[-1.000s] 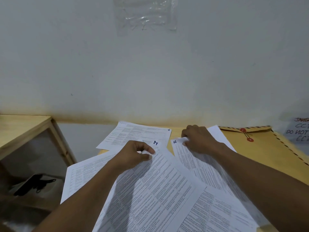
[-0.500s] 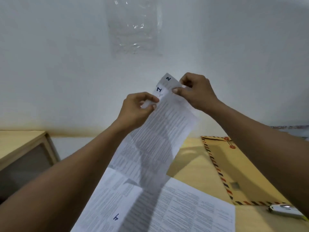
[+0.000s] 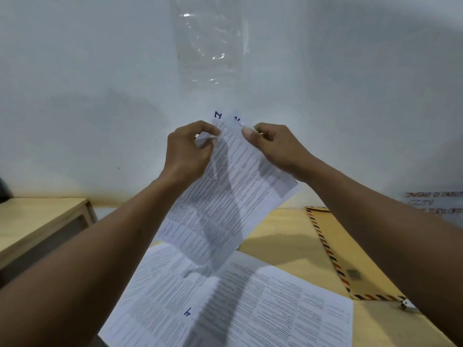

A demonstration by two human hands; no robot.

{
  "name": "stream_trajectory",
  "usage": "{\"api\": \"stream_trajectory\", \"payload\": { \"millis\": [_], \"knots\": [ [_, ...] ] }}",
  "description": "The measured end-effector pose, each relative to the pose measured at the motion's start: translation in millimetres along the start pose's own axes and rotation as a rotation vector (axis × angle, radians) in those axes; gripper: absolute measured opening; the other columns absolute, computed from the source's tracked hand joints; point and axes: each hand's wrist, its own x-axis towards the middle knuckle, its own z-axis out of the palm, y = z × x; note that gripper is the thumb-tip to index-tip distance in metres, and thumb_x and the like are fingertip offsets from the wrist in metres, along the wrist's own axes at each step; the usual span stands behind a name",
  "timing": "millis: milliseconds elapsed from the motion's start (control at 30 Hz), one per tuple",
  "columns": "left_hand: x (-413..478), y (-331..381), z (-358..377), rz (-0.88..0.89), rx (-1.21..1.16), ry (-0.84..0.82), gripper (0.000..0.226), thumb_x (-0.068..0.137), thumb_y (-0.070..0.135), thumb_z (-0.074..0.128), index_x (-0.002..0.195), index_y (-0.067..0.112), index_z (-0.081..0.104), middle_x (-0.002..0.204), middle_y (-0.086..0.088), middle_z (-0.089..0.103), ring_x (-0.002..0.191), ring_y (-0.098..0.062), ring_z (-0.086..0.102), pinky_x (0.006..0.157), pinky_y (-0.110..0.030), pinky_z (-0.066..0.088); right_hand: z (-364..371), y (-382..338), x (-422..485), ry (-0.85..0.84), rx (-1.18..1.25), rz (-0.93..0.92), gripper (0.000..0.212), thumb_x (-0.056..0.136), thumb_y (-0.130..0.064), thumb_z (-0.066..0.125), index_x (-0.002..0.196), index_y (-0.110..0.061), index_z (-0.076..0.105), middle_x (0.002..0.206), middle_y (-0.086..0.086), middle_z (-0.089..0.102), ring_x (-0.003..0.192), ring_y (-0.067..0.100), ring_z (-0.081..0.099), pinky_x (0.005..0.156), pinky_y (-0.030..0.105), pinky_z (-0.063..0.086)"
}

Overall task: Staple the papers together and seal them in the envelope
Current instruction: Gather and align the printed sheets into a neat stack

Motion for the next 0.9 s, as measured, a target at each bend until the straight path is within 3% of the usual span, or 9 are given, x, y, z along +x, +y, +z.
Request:
{"api": "stream_trajectory", "payload": {
  "millis": [100, 233, 367, 500, 600, 700, 800, 833, 900],
  "knots": [
    [-5.6, -9.6, -9.0, -0.042, 0.001, -0.023, 0.012, 0.090, 0.020, 0.072, 0.097, 0.030, 0.074, 0.109, 0.008, 0.071, 0.079, -0.006, 0.064, 0.066, -0.010, 0.045, 10.0, 1.1, -2.3, -0.042, -0.077, -0.028, 0.029, 0.095, -0.036, 0.062, 0.098, -0.009, 0.069, 0.094, 0.011, 0.073, 0.086, 0.024, 0.070, 0.076, 0.040, 0.055],
    [-12.0, -25.3, -26.1, -0.168, -0.028, -0.182, 0.011, 0.084, 0.032, 0.078, 0.092, 0.037, 0.073, 0.122, 0.007, 0.067, 0.093, -0.020, 0.069, 0.074, -0.031, 0.054, 19.6, 0.3, -6.2, -0.122, -0.052, -0.016, 0.023, 0.098, -0.021, 0.058, 0.096, 0.000, 0.068, 0.094, 0.021, 0.070, 0.079, 0.017, 0.061, 0.073, 0.033, 0.048],
    [-14.2, -31.4, -39.4, -0.229, -0.087, -0.240, 0.007, 0.085, 0.024, 0.081, 0.091, 0.026, 0.077, 0.099, -0.004, 0.076, 0.089, -0.026, 0.073, 0.071, -0.030, 0.054, 23.9, 5.1, -4.4, -0.213, 0.000, 0.083, 0.020, 0.099, -0.022, 0.058, 0.105, -0.008, 0.071, 0.102, 0.012, 0.075, 0.089, 0.022, 0.072, 0.084, 0.038, 0.057],
    [-18.7, -40.8, -43.8, -0.312, -0.126, -0.278, 0.011, 0.084, 0.023, 0.082, 0.092, 0.017, 0.077, 0.084, -0.007, 0.071, 0.066, -0.014, 0.059, 0.053, -0.015, 0.047, 33.5, 10.8, -3.6, -0.267, 0.017, 0.152, 0.016, 0.096, -0.024, 0.063, 0.107, -0.014, 0.069, 0.098, 0.006, 0.077, 0.085, 0.018, 0.074, 0.079, 0.031, 0.057],
    [-30.7, -57.2, -37.8, -0.395, -0.208, -0.338, 0.006, 0.086, 0.017, 0.081, 0.090, 0.017, 0.077, 0.084, -0.011, 0.070, 0.065, -0.016, 0.057, 0.054, -0.021, 0.047, 40.0, 21.3, -10.9, -0.301, 0.032, 0.171, 0.016, 0.094, -0.021, 0.066, 0.107, -0.012, 0.071, 0.099, 0.006, 0.077, 0.090, 0.022, 0.074, 0.083, 0.036, 0.058],
    [-49.6, -73.9, -26.6, -0.435, -0.214, -0.361, 0.012, 0.088, 0.010, 0.077, 0.096, 0.018, 0.079, 0.098, -0.017, 0.070, 0.071, -0.017, 0.059, 0.063, -0.026, 0.050, 48.0, 39.3, -20.6, -0.381, 0.019, 0.232, 0.021, 0.091, -0.020, 0.070, 0.111, -0.016, 0.070, 0.107, 0.007, 0.075, 0.099, 0.028, 0.072, 0.091, 0.044, 0.056],
    [-67.8, -82.8, -17.4, -0.478, -0.220, -0.364, 0.016, 0.088, 0.008, 0.076, 0.101, 0.016, 0.079, 0.110, -0.014, 0.073, 0.076, -0.015, 0.065, 0.072, -0.029, 0.056, 56.5, 53.7, -30.7, -0.459, -0.002, 0.266, 0.018, 0.092, -0.021, 0.067, 0.110, -0.021, 0.070, 0.106, 0.005, 0.075, 0.096, 0.027, 0.072, 0.085, 0.041, 0.057],
    [-72.3, -86.3, -14.1, -0.496, -0.228, -0.374, 0.016, 0.088, 0.008, 0.077, 0.100, 0.018, 0.079, 0.110, -0.010, 0.074, 0.079, -0.016, 0.067, 0.077, -0.033, 0.058, 59.6, 56.8, -34.5, -0.470, -0.033, 0.266, 0.011, 0.095, -0.024, 0.064, 0.103, -0.021, 0.071, 0.102, 0.003, 0.075, 0.090, 0.024, 0.071, 0.080, 0.038, 0.056],
    [-79.7, -92.5, -8.7, -0.533, -0.254, -0.401, 0.016, 0.087, 0.007, 0.078, 0.095, 0.021, 0.080, 0.107, -0.002, 0.076, 0.082, -0.017, 0.071, 0.084, -0.042, 0.060, 67.2, 61.5, -40.7, -0.446, -0.110, 0.239, 0.025, 0.100, -0.027, 0.055, 0.081, -0.014, 0.064, 0.080, 0.003, 0.063, 0.068, 0.021, 0.056, 0.067, 0.035, 0.044]
  ]
}}
